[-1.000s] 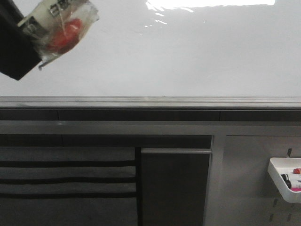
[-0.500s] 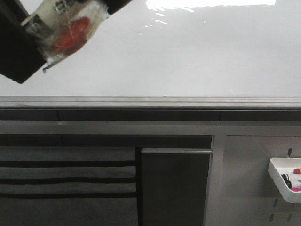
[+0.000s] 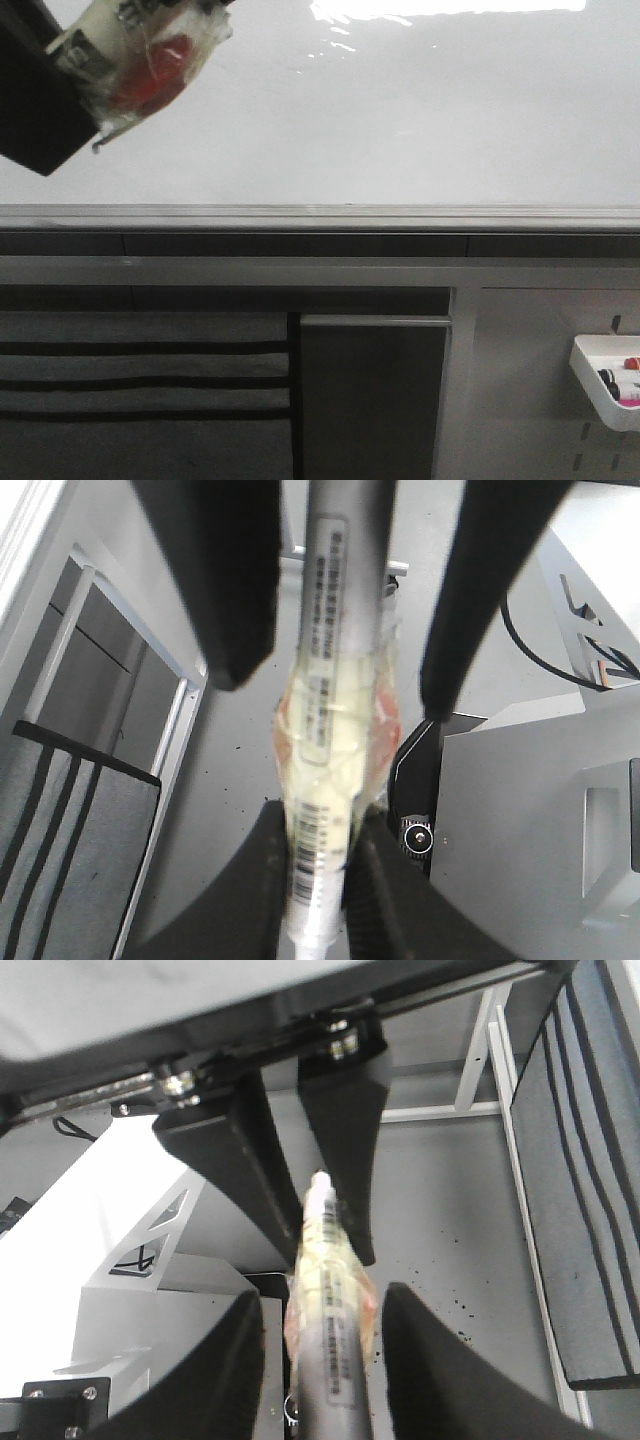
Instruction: Write number 3 on whiteboard
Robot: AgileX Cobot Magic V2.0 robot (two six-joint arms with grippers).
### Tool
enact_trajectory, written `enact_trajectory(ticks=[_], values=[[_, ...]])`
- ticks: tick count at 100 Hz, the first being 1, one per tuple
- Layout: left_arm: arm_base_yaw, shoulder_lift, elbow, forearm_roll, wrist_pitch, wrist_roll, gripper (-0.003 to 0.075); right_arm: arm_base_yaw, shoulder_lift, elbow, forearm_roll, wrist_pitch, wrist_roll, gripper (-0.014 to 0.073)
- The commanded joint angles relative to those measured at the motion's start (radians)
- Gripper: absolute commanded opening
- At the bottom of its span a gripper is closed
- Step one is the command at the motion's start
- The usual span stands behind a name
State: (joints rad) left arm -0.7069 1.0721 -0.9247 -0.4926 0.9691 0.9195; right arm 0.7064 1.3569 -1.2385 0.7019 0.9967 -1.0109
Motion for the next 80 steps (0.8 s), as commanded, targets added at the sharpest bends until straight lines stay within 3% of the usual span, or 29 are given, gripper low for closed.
enact_trajectory(ticks=[1, 17, 38, 53, 60, 73, 80], values=[[-0.01, -0.016, -0.034, -0.04, -0.039, 0.002, -0.0018, 0.001, -0.026, -0.034, 0.034, -0.01, -0.014, 0.0203], [-0.01, -0.016, -0.034, -0.04, -0.041, 0.002, -0.0018, 0.001, -0.023, -0.034, 0.019, 0.001, -0.014, 0.0179], [-0.01, -0.016, -0.034, -0.04, -0.041, 0.002, -0.0018, 0.001, -0.023, -0.034, 0.017, 0.001, -0.014, 0.0014], [-0.01, -0.016, -0.034, -0.04, -0.041, 0.002, -0.0009, 0.001, -0.023, -0.034, 0.017, 0.009, -0.014, -0.0026], [-0.01, -0.016, -0.034, -0.04, -0.043, 0.002, 0.005, 0.001, -0.023, -0.034, 0.017, 0.009, -0.014, -0.0027], [-0.01, -0.016, -0.034, -0.035, -0.061, 0.002, 0.0257, 0.001, -0.023, -0.034, 0.017, 0.009, -0.014, -0.0027], [-0.006, -0.016, -0.034, -0.03, -0.077, 0.002, 0.0325, 0.001, -0.023, -0.034, 0.017, 0.009, -0.014, -0.0027]])
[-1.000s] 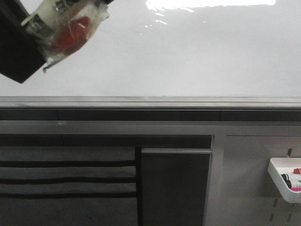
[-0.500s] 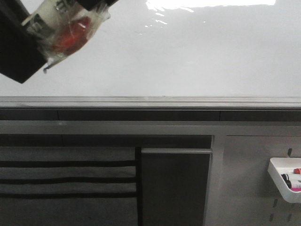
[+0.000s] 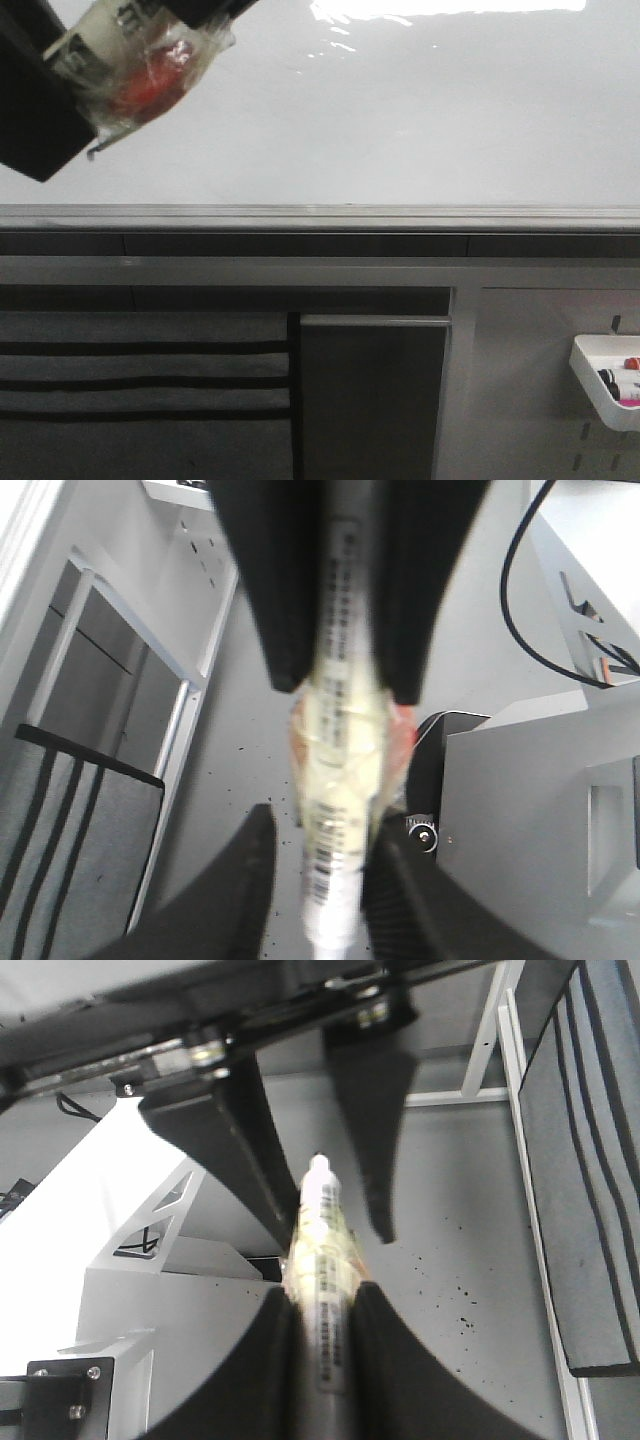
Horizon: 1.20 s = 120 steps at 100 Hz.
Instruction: Write number 3 on whiteboard
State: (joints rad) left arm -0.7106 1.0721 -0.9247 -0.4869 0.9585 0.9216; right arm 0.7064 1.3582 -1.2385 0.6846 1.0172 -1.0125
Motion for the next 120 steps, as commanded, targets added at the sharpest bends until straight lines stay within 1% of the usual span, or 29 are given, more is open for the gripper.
enact_trajectory(ticks=[1, 5, 17, 23, 38, 53, 69, 81, 91, 105, 120], values=[[0.0, -0.016, -0.034, -0.033, -0.067, 0.0, 0.0329, 0.001, -0.025, -0.034, 0.035, -0.012, -0.012, -0.0027], [0.008, -0.016, -0.034, -0.034, -0.08, 0.0, 0.0342, -0.001, -0.025, -0.034, 0.035, -0.012, -0.012, -0.0027], [0.039, -0.023, -0.036, -0.034, -0.086, -0.002, 0.0342, -0.001, -0.025, -0.034, 0.033, -0.02, -0.012, -0.0027], [0.063, -0.034, -0.036, -0.034, -0.086, -0.002, 0.0342, -0.001, -0.026, -0.034, 0.012, -0.028, -0.01, -0.0027], [0.141, -0.086, -0.036, -0.034, -0.088, -0.004, 0.0342, -0.018, -0.04, -0.034, -0.052, -0.071, 0.055, -0.0027], [0.221, -0.163, -0.036, -0.034, -0.088, -0.006, 0.0336, -0.078, -0.089, -0.034, -0.089, -0.124, 0.14, -0.0028], [0.314, -0.244, -0.014, -0.034, -0.092, -0.038, 0.0336, -0.194, -0.155, -0.027, -0.112, -0.145, 0.281, -0.0028], [0.392, -0.304, 0.044, -0.034, -0.13, -0.1, 0.0336, -0.299, -0.21, 0.042, -0.112, -0.202, 0.347, -0.0028], [0.451, -0.349, 0.106, -0.052, -0.164, -0.12, 0.0336, -0.359, -0.265, 0.159, -0.091, -0.296, 0.382, -0.0028], [0.485, -0.371, 0.163, -0.09, -0.213, -0.12, 0.0336, -0.366, -0.3, 0.286, -0.089, -0.416, 0.382, -0.0028], [0.487, -0.371, 0.165, -0.09, -0.214, -0.12, 0.0336, -0.366, -0.302, 0.324, -0.084, -0.422, 0.382, -0.0028]])
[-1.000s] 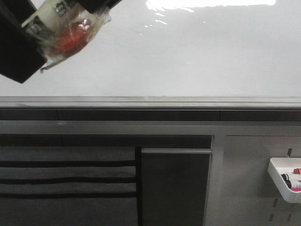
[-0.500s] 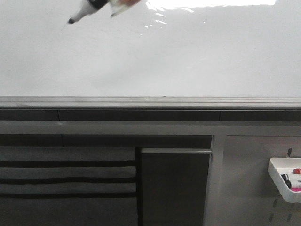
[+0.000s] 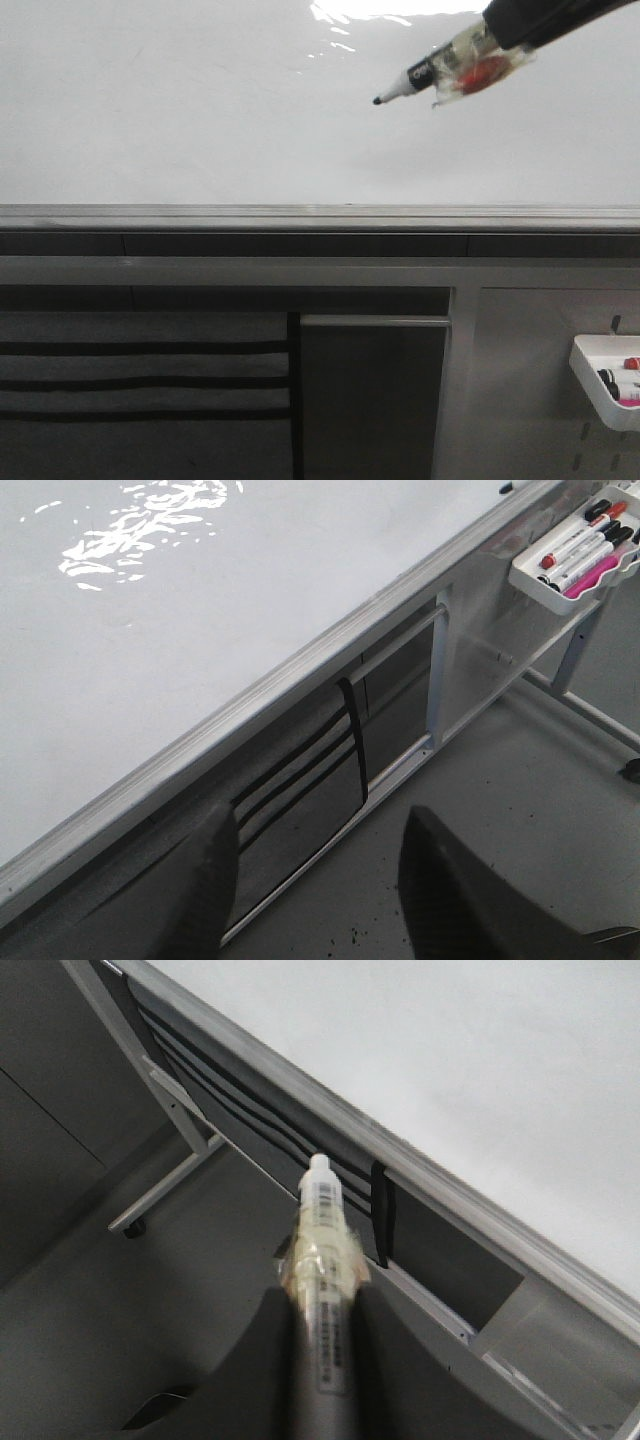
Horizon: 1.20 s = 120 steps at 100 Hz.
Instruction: Write number 3 on whiteboard
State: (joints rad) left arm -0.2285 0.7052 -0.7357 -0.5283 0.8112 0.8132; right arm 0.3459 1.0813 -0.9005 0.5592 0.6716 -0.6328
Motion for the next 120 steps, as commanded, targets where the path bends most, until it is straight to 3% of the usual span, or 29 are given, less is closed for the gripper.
enact_trajectory(ticks=[1, 19, 49, 76, 108, 120], values=[[0.004, -0.005, -0.024, -0.048, -0.067, -0.011, 0.0336, -0.005, -0.022, -0.012, 0.048, -0.081, 0.002, -0.0028], [0.004, -0.005, -0.024, -0.048, -0.065, -0.011, 0.0336, -0.005, 0.007, -0.039, 0.077, -0.119, 0.002, -0.0028], [0.004, -0.005, -0.024, -0.048, -0.065, -0.011, 0.0336, -0.005, 0.199, -0.26, 0.07, -0.032, 0.013, -0.0028], [0.004, -0.005, -0.024, -0.048, -0.065, -0.011, 0.0336, 0.044, 0.34, -0.372, -0.061, -0.088, 0.051, -0.0028], [0.004, -0.005, -0.024, -0.048, -0.065, -0.011, 0.0336, 0.042, 0.397, -0.387, -0.116, -0.202, 0.055, -0.0027], [0.004, -0.005, -0.024, -0.048, -0.065, -0.011, 0.0336, 0.029, 0.391, -0.387, -0.217, -0.209, 0.151, -0.0028]])
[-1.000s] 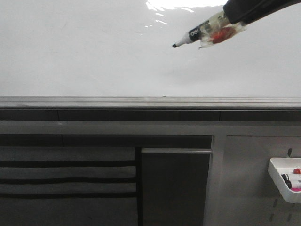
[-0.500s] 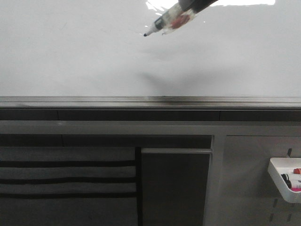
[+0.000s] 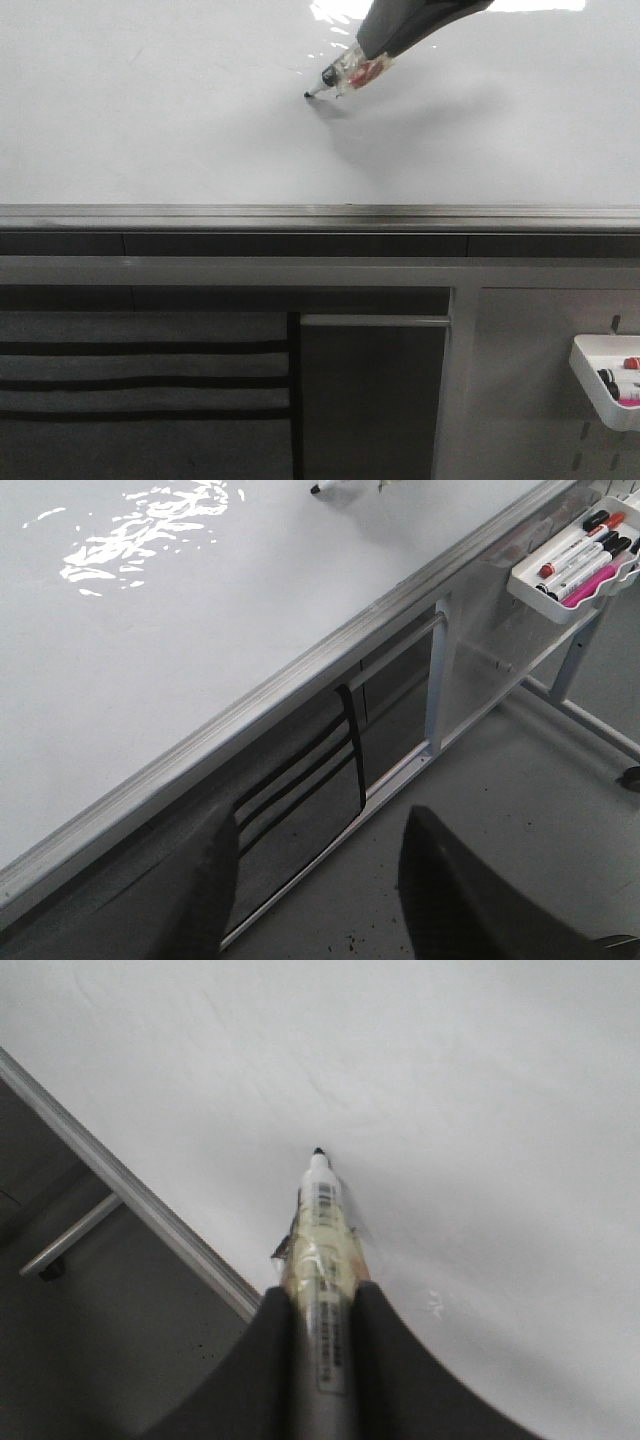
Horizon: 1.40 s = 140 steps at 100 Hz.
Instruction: Write number 3 on whiteboard
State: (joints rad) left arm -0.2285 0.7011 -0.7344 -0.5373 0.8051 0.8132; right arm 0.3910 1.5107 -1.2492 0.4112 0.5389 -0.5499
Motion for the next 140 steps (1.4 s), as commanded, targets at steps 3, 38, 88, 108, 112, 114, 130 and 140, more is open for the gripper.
enact_trajectory(ticks=[3, 38, 88, 108, 112, 114, 130, 140], values=[[0.004, 0.0, -0.025, -0.039, -0.059, -0.011, 0.0336, -0.026, -0.046, -0.039, -0.096, -0.064, 0.097, -0.0028], [0.004, 0.0, -0.025, -0.039, -0.059, -0.011, 0.0336, 0.029, -0.037, 0.01, -0.128, -0.017, 0.114, -0.0028], [0.004, 0.0, -0.025, -0.039, -0.059, -0.011, 0.0336, -0.018, -0.043, 0.009, -0.138, 0.101, 0.114, -0.0028], [0.004, 0.0, -0.025, -0.039, -0.059, -0.011, 0.0336, 0.072, 0.012, 0.009, -0.138, -0.016, 0.114, -0.0028], [0.004, 0.0, -0.025, -0.039, -0.059, -0.011, 0.0336, 0.082, 0.026, 0.005, -0.138, -0.043, 0.114, -0.0027], [0.004, 0.0, -0.025, -0.039, -0.059, -0.011, 0.0336, 0.088, 0.032, 0.002, -0.138, -0.058, 0.114, -0.0028], [0.004, 0.0, -0.025, -0.039, -0.059, -0.011, 0.0336, 0.089, 0.018, -0.036, -0.127, -0.005, 0.114, -0.0027], [0.004, 0.0, -0.025, -0.039, -0.059, -0.011, 0.0336, 0.109, -0.07, -0.017, -0.127, 0.018, 0.11, -0.0028]])
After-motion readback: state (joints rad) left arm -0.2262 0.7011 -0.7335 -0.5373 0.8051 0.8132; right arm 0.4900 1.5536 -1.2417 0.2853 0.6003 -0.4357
